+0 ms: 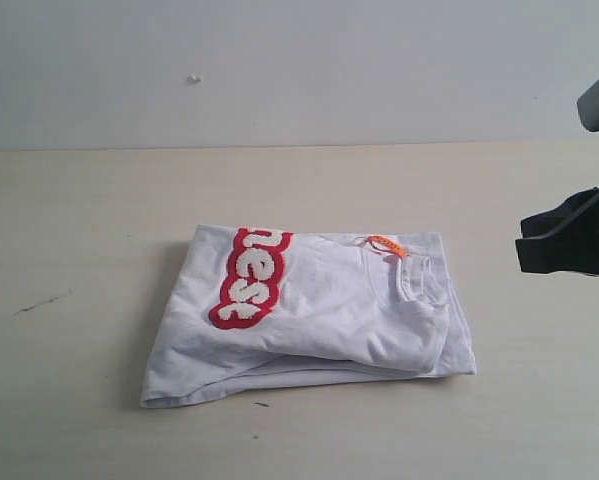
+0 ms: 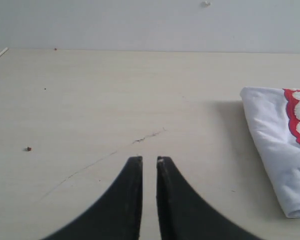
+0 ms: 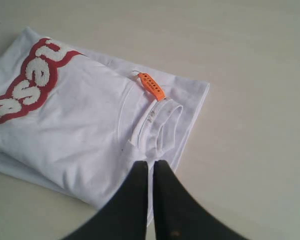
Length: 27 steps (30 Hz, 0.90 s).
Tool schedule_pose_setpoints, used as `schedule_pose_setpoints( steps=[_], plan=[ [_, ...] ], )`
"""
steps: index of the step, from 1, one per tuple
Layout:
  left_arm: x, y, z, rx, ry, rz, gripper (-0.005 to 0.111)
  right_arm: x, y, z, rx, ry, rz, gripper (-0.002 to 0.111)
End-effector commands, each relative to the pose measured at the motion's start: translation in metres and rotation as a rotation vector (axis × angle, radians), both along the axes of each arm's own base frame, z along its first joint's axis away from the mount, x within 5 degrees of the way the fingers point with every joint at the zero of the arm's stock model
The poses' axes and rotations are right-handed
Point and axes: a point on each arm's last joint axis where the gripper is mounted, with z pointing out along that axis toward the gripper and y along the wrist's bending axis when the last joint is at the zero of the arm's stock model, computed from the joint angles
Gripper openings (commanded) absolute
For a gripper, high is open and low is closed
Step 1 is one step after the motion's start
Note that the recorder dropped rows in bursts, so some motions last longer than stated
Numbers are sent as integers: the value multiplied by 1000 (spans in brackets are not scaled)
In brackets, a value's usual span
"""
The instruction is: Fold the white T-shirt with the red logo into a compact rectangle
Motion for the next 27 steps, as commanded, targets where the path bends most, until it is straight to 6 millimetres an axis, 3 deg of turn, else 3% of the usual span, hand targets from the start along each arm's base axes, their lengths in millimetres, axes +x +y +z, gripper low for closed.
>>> schedule_pose_setpoints(
  steps=[1, 12, 21, 27],
  plan=[
    [0, 0, 0, -2, -14, 3, 13, -1, 0, 0, 7, -3, -5, 5],
    [0, 0, 0, -2, -14, 3, 13, -6, 0, 9, 9, -44, -5, 5],
    [0, 0, 0, -2, -14, 3, 13, -34, -21, 46, 6, -253, -119, 5],
    [0, 0, 0, -2, -14, 3, 13, -55, -37, 60, -16, -323, -217, 5]
  ],
)
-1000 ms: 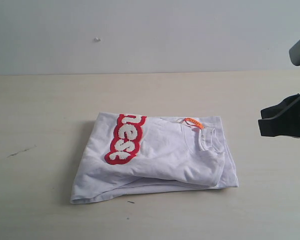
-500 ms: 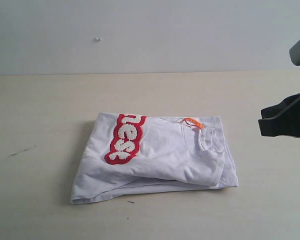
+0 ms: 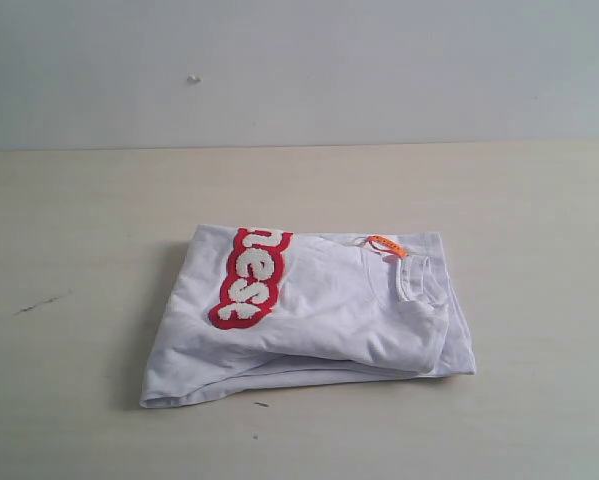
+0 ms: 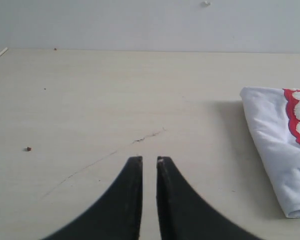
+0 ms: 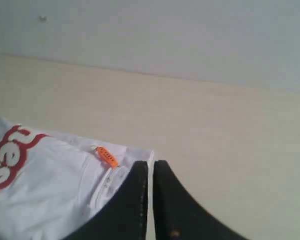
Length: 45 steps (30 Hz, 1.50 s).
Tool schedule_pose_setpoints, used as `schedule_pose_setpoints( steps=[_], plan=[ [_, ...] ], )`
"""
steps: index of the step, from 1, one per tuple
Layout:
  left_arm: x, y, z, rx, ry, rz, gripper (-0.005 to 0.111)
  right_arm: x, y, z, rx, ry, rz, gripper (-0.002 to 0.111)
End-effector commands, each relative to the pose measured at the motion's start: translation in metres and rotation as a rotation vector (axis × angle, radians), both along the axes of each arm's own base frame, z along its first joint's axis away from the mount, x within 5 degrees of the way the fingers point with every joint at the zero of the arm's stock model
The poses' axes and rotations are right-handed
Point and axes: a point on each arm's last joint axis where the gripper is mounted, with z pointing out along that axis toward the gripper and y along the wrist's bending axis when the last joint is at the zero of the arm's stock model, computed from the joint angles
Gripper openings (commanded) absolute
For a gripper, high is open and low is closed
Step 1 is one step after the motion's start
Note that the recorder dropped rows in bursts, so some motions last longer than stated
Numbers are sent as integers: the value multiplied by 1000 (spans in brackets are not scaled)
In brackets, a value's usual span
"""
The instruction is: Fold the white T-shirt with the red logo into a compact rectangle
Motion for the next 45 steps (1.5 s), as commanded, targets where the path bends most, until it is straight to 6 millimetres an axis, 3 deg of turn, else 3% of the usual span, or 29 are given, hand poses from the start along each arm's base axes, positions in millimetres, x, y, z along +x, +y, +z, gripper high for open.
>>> schedule_pose_setpoints(
  steps=[1, 15, 26, 35, 38, 45],
  plan=[
    [0, 0, 0, -2, -14, 3, 13, -16, -10, 8, -5, -42, -74, 5],
    [0, 0, 0, -2, -14, 3, 13, -55, -17, 24, -61, -136, -182, 5],
    [0, 0, 0, -2, -14, 3, 13, -59, -17, 25, 74, -135, -251, 5],
    [0, 0, 0, -2, -14, 3, 13, -69, -28, 12, -1, 16, -380, 5],
    [0, 0, 0, -2, -14, 3, 13, -80, -31, 7, 1, -21, -462, 5],
    [0, 0, 0, -2, -14, 3, 13, -95, -26, -15, -17, -141, -469, 5]
  ],
)
